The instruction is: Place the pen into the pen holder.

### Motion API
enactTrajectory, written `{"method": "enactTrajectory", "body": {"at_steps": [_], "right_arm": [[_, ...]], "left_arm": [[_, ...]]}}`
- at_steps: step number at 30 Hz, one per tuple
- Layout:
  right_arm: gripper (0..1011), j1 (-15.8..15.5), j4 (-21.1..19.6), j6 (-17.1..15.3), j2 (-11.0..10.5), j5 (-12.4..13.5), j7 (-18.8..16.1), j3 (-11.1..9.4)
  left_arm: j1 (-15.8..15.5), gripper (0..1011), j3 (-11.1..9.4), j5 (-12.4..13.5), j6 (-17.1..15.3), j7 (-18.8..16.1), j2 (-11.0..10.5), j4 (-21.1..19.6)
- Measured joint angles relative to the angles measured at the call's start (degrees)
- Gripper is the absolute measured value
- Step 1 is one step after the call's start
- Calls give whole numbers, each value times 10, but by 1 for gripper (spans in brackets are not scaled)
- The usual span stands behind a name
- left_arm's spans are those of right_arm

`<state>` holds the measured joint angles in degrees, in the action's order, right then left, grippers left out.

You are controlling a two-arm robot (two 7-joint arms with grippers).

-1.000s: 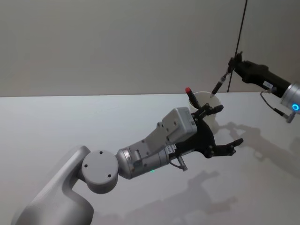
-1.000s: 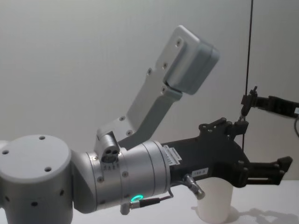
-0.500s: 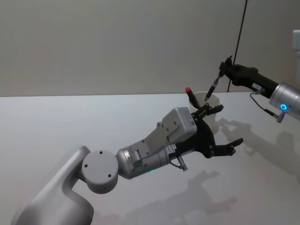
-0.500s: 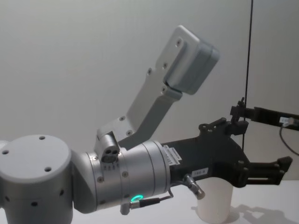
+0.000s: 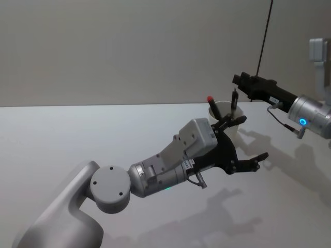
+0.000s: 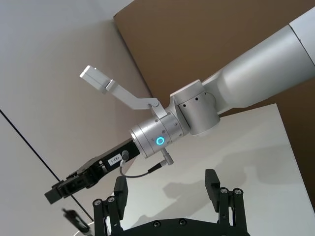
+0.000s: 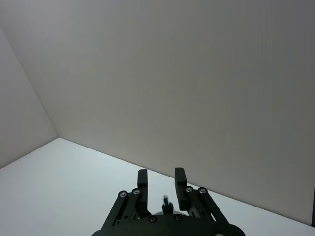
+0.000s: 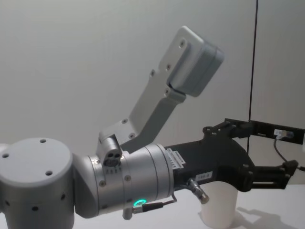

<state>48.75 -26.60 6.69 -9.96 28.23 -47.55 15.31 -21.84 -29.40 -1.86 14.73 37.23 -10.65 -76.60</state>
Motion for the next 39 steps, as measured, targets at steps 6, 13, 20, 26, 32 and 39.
{"method": "enactTrajectory", "body": {"at_steps": [6, 13, 20, 26, 32, 39], "right_arm": [[482, 3, 8, 3, 3, 1, 3, 3], [697, 4, 11, 4, 5, 4, 7, 4], [923, 4, 13, 4, 6, 5, 9, 5], [1001, 3, 13, 4, 6, 7, 10, 5], [1002, 3, 13, 4, 6, 7, 10, 5], [1001, 3, 14, 4, 7, 8, 11, 5]], "left_arm": [[0, 1002, 0, 0, 0, 0, 0, 0], [0, 1002, 0, 0, 0, 0, 0, 0], [0, 1002, 0, 0, 0, 0, 0, 0], [0, 1002, 0, 0, 0, 0, 0, 0], [0, 1002, 0, 0, 0, 0, 0, 0], [0, 1003, 0, 0, 0, 0, 0, 0]]}}
